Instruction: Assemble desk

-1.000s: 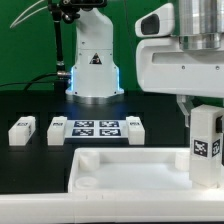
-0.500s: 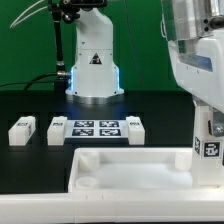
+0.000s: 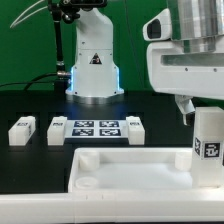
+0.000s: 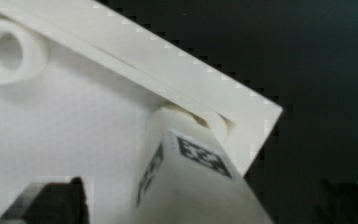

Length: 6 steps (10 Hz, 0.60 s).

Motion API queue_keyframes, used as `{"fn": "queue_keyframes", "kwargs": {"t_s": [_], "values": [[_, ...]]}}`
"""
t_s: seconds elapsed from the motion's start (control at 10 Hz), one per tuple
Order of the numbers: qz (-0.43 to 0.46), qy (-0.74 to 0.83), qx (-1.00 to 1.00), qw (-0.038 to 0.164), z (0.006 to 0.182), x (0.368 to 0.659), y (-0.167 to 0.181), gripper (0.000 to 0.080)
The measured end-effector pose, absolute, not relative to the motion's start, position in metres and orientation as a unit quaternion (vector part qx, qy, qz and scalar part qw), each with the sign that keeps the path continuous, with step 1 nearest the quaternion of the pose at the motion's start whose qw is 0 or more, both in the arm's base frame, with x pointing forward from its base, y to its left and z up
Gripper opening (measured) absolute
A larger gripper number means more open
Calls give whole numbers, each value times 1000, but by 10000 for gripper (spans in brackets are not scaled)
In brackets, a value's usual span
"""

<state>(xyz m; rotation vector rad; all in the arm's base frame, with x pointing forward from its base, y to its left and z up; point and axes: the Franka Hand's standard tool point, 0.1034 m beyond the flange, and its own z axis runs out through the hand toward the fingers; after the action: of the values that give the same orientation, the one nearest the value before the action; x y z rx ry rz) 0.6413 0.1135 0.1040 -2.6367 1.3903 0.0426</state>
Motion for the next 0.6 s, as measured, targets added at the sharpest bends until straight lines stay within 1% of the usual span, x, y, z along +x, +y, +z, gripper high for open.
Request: {"fn": "queue_keyframes", "kwargs": {"t_s": [0.2, 0.3, 0.5, 0.6], "values": [[6, 391, -917, 80, 104, 642, 111, 649], [-1, 332, -940, 73, 104, 642, 109, 649], [-20, 164, -985, 50, 107, 645, 109, 649], [-25, 50, -998, 41, 106, 645, 112, 649]]}}
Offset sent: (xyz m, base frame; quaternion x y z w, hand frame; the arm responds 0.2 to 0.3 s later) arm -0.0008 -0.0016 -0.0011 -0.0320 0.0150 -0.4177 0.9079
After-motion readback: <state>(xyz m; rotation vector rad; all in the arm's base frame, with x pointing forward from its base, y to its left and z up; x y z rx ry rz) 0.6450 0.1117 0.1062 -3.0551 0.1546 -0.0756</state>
